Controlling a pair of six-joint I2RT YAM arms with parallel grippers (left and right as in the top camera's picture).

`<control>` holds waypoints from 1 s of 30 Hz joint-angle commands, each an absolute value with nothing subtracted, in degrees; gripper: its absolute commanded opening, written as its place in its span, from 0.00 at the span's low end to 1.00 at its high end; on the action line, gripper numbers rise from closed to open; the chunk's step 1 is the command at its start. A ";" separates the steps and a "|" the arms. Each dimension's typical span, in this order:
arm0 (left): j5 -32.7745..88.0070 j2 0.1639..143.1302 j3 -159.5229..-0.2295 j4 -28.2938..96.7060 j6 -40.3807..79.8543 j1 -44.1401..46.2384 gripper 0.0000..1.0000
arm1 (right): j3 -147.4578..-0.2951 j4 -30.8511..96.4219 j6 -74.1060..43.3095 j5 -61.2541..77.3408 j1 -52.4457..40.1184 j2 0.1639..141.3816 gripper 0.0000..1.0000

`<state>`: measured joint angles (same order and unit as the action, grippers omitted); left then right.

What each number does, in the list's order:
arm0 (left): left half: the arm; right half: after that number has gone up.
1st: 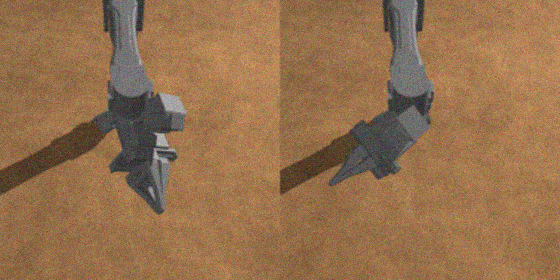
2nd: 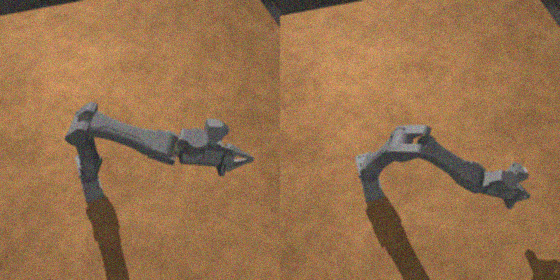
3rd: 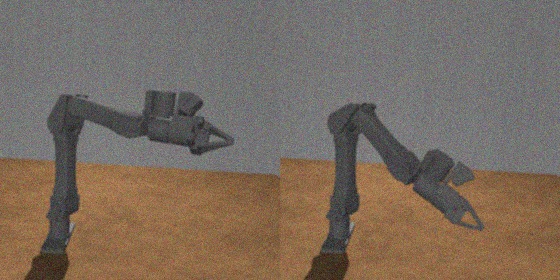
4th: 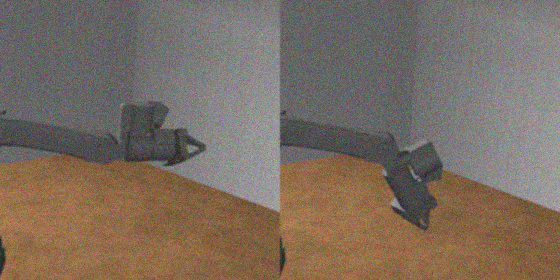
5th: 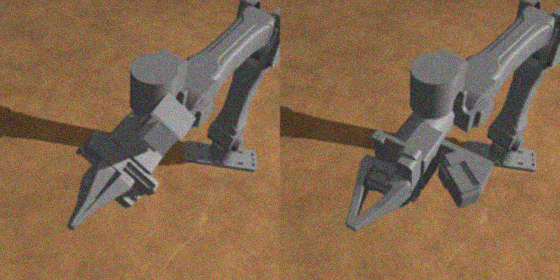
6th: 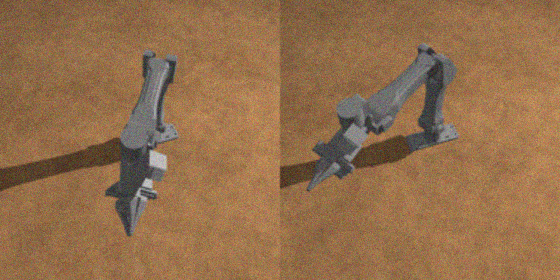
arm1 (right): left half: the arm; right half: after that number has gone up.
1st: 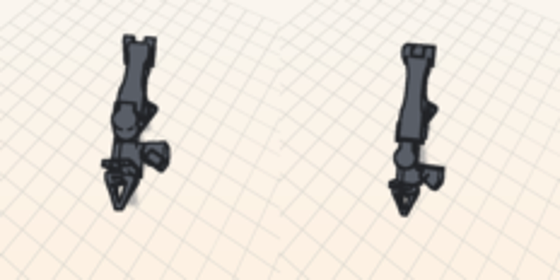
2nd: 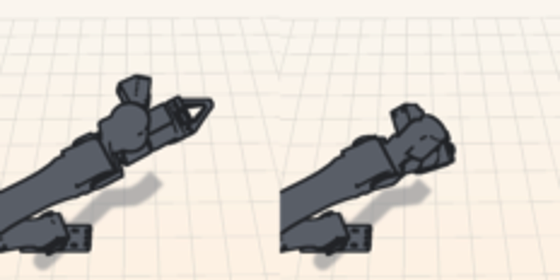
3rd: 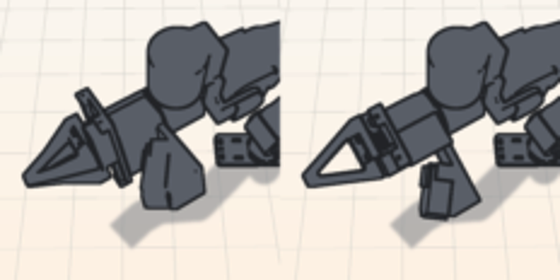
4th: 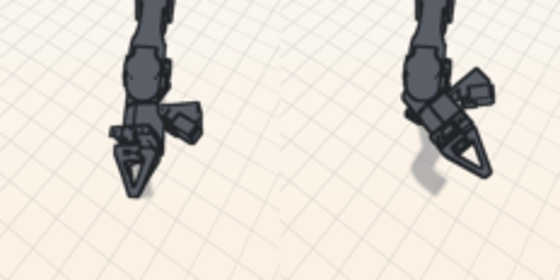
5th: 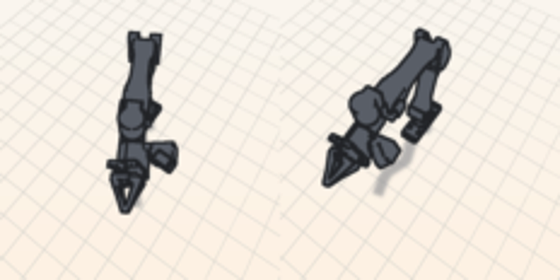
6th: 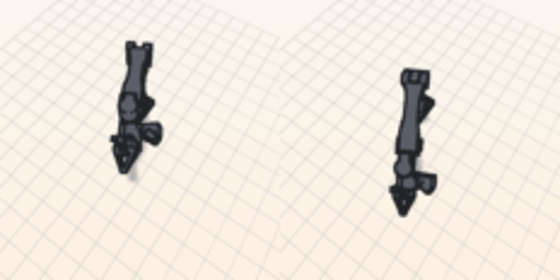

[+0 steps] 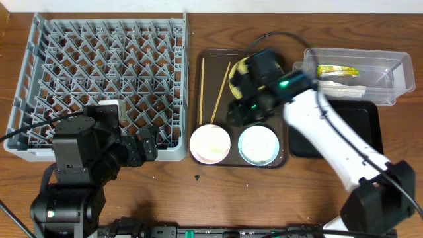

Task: Sort waste into correct bins and load items into the dishwasher
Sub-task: 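Grasp the white cup on the tray with the right gripper and lift, then hand the white cup from the right gripper to the left gripper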

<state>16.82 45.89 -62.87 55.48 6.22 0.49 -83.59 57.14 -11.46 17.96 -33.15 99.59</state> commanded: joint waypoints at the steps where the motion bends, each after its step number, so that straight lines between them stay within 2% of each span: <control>1: 17.34 45.98 -63.94 55.44 6.72 0.62 0.94 | -83.11 56.88 -12.27 8.88 -37.34 102.28 0.41; 6: 17.34 45.98 -63.94 55.53 6.72 0.62 0.94 | -82.98 55.57 -14.31 2.87 -40.62 107.39 0.40; 14: 17.32 45.98 -63.94 56.25 6.72 0.62 0.94 | -83.22 55.37 -16.27 5.02 -40.88 110.37 0.01; 20: 17.34 45.98 -63.94 55.81 7.03 0.62 0.94 | -83.26 56.23 -16.21 4.97 -38.98 104.27 0.01; 26: 17.87 45.98 -63.94 54.28 12.91 0.62 0.94 | -83.26 55.77 -15.49 5.19 -33.61 94.59 0.01; 29: 25.63 46.13 -63.94 51.75 15.53 0.62 0.94 | -83.26 53.91 -10.07 11.55 -29.85 90.94 0.01; 30: 34.54 46.61 -63.94 48.49 16.95 0.62 0.94 | -83.26 51.66 -3.16 21.98 -27.11 89.19 0.01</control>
